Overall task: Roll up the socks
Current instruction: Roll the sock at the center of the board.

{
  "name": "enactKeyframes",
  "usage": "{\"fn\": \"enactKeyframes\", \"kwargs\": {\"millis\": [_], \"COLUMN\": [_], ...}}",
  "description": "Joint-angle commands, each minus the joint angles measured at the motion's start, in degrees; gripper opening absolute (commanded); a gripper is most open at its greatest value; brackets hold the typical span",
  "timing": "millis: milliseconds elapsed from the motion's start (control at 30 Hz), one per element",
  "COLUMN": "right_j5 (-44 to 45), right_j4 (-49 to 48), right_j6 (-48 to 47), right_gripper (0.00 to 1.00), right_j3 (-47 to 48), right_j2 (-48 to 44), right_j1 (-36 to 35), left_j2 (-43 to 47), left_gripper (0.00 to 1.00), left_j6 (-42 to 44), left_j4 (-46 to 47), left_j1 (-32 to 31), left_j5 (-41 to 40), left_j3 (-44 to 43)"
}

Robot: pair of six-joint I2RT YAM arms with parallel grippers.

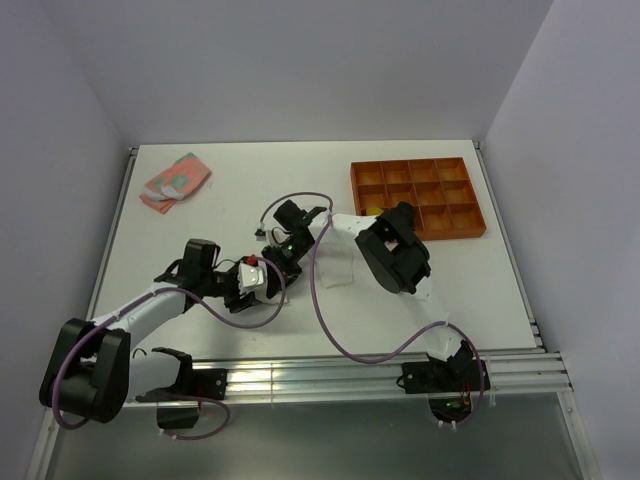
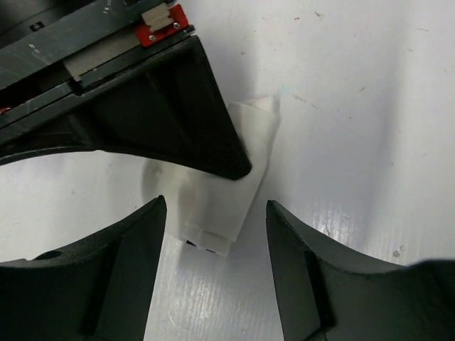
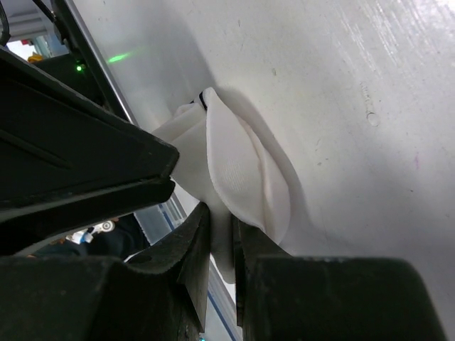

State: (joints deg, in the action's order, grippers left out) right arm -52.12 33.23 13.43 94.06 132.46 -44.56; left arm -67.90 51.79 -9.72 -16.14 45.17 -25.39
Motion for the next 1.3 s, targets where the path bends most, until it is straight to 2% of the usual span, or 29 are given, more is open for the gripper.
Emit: {"fn": "enactKeyframes", "kwargs": {"millis": [0, 267, 667, 767, 900, 1000, 1100, 1133, 1267], "right_j5": [6.77, 8.0, 9.31, 9.84, 11.25, 15.19, 18.97, 20.64, 26.35], "right_j4": [-0.62, -1.85, -2.74, -3.17, -5.01, -7.56, -11.78, -13.09, -23.53], "right_j6": [-1.04, -0.6, -0.25, -0.07, 1.68, 3.44, 5.46, 6.16, 9.68], "right_gripper": [0.1, 0.09, 0.09, 0.09, 0.1, 0.18, 0.24, 0.32, 0.47], "right_j3": [-1.78, -3.36, -5.56, -5.55, -6.87, -10.11, -13.63, -16.51, -25.14], "right_j2": [3.85, 3.42, 1.57, 1.22, 0.08, -2.03, -6.24, -7.47, -15.2], "right_j1": [-0.09, -0.09, -0.09, -0.09, -0.09, -0.18, -0.36, -0.44, -0.8], "left_j2": [-1.36, -7.59, -15.33, -16.91, -19.45, -21.3, -23.15, -23.68, -27.28], "left_gripper": [0.63, 0.55, 0.43, 0.36, 0.21, 0.09, 0.02, 0.01, 0.0], "left_j6": [-0.37, -3.54, 1.29, 2.88, 2.35, 0.78, -1.77, -1.87, -1.61], "left_j4": [1.54, 0.05, -13.3, -16.46, -18.84, -19.99, -21.13, -22.0, -26.75], "left_j1": [-0.91, -1.09, -1.09, -1.09, -1.09, -1.09, -1.09, -1.0, -0.73], "left_j5": [1.94, 1.68, 2.21, 1.86, 0.8, 0.19, -0.43, -0.26, 0.62], "left_j3": [-1.33, -6.07, -12.75, -13.9, -15.83, -17.23, -18.29, -19.16, -21.89]}}
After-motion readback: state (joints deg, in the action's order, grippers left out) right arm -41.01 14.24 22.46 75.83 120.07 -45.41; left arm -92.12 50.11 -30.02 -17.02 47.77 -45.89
